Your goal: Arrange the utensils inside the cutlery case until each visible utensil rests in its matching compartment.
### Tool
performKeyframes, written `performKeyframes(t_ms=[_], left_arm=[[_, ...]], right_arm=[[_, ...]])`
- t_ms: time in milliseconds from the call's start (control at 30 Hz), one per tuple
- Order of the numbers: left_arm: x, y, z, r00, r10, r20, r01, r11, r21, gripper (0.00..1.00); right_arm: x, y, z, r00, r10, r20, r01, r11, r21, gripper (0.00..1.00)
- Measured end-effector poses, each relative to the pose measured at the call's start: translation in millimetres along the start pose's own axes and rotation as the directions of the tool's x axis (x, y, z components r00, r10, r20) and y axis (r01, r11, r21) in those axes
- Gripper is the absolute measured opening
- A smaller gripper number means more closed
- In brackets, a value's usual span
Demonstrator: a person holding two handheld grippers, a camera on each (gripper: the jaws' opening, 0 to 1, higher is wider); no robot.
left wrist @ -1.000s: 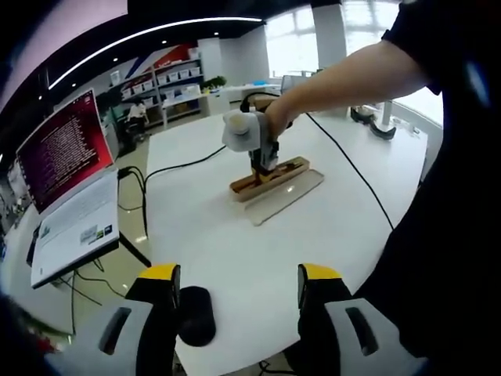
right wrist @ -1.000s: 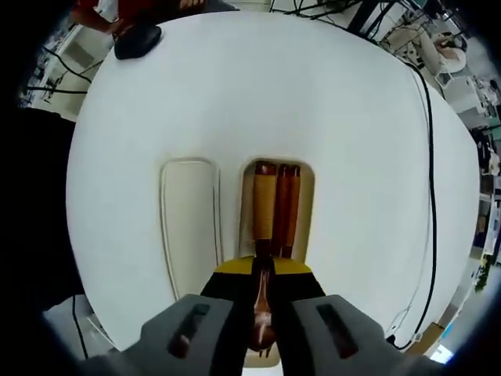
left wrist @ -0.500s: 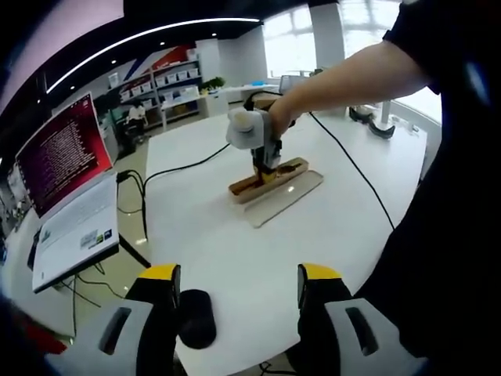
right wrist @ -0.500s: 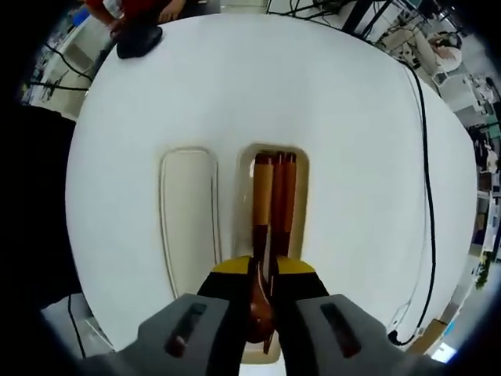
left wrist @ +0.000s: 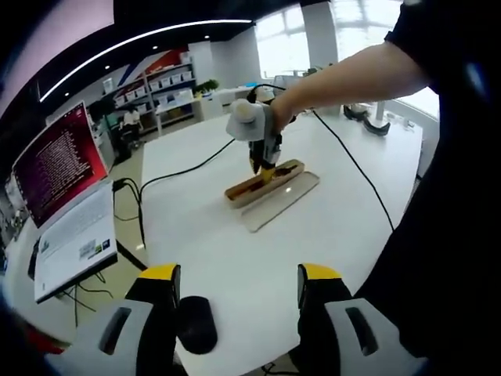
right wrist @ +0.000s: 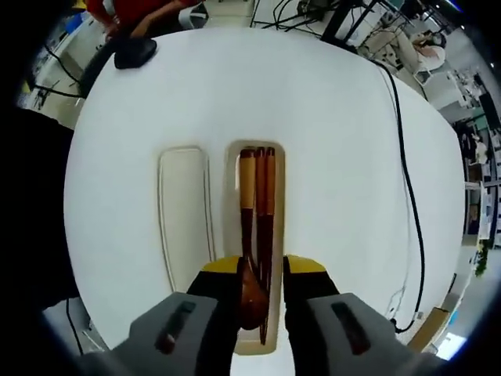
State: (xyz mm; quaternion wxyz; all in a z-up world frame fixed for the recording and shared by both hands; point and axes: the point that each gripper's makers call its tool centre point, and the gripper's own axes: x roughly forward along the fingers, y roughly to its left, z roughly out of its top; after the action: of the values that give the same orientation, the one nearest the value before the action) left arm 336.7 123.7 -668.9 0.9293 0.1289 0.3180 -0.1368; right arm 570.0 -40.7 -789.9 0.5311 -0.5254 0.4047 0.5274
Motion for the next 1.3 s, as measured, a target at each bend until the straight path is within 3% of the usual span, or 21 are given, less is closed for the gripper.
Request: performKeyframes(t_ms=[200,367,667,733,1133,1300], left_arm=[[-1.3,0.2,2.3,1.000,0.002,0.009,-0.002,1.000,0.001,0.63],[-2.6,-1.6,-1.4,1.000,-0.002,0.003,0.002,1.000,0.003,0.63],[-7.5,-0.5,-9.3,1.000,0.007,0.003,-0.007,1.000,-0.009,0.63],[-7.8,1.4,-6.1,0.999,0.011,0.030,-0.009,0.999,-0.051,0.64],[-4.4,2.4,-2.2,0.999,-0.004,0.034,0.005,1.000,-0.013,0.65],[-1.7,4.3,-2.0,0.999,-0.009,0.034,0.010,1.000,-0.009,0.66]], right_arm=[[-2.4,-10.2,-9.6,0.998,-0.065,0.002,0.065,0.997,0.050,0.43],[-3.6,-10.7,-16.2,0.996,-0.084,0.012,0.084,0.994,0.063,0.50],[-10.8,-12.1,-31.8,0.995,-0.099,0.018,0.097,0.991,0.091,0.57],[-12.7,-13.9,-36.2,0.994,-0.110,0.019,0.108,0.990,0.092,0.61],[-32.8,-12.8,-65.3,0.985,-0.172,0.026,0.166,0.974,0.155,0.72],[-42.2,-5.6,-82.5,0.986,-0.167,0.026,0.158,0.964,0.213,0.69]])
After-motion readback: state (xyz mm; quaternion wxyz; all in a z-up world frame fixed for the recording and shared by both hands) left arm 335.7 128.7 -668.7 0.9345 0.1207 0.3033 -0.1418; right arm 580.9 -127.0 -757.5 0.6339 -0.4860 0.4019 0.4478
